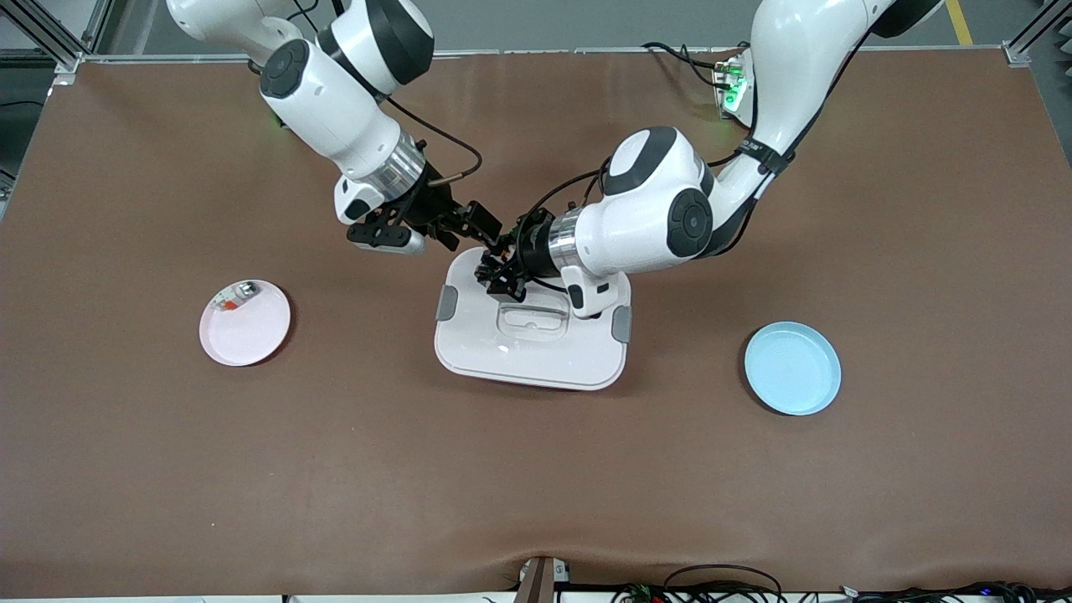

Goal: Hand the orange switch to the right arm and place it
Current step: 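Grasp the switch with the right gripper and open the left gripper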

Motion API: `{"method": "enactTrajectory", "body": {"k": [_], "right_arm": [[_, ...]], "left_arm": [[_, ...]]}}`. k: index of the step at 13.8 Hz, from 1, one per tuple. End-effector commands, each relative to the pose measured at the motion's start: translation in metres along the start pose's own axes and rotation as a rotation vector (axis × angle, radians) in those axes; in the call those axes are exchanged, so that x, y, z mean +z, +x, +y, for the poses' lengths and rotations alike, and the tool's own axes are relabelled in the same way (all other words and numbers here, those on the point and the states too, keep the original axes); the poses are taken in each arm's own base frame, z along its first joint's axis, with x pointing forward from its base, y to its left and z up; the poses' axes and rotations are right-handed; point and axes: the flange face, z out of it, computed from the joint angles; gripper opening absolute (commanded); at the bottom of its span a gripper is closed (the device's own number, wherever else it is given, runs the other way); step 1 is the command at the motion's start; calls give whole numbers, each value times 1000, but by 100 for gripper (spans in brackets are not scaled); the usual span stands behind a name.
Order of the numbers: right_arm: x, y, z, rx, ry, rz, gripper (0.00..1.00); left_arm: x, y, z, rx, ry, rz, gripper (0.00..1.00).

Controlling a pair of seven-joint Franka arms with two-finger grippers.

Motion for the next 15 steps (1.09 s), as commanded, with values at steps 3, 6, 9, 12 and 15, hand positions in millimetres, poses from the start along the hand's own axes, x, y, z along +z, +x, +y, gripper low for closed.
{"method": "enactTrajectory", "body": {"k": [3,6,9,12,15], "right_arm": [[9,-3,-13,34,41,-33,100],[11,-4,-19,43,55,-42,100],[15,-4,-19,41,48,-45,79],[15,-4,-18,33,44,-50,25],[15,-4,-18,33,43,-51,3]], "left_arm": [[5,-8,2,-18,-8,-29,0],[6,-10,2,-24,-10,-31,0],[6,-10,2,-24,-12,-31,0],[6,-10,2,-24,-13,-32,0],[6,-10,2,-24,-13,-32,0]]}}
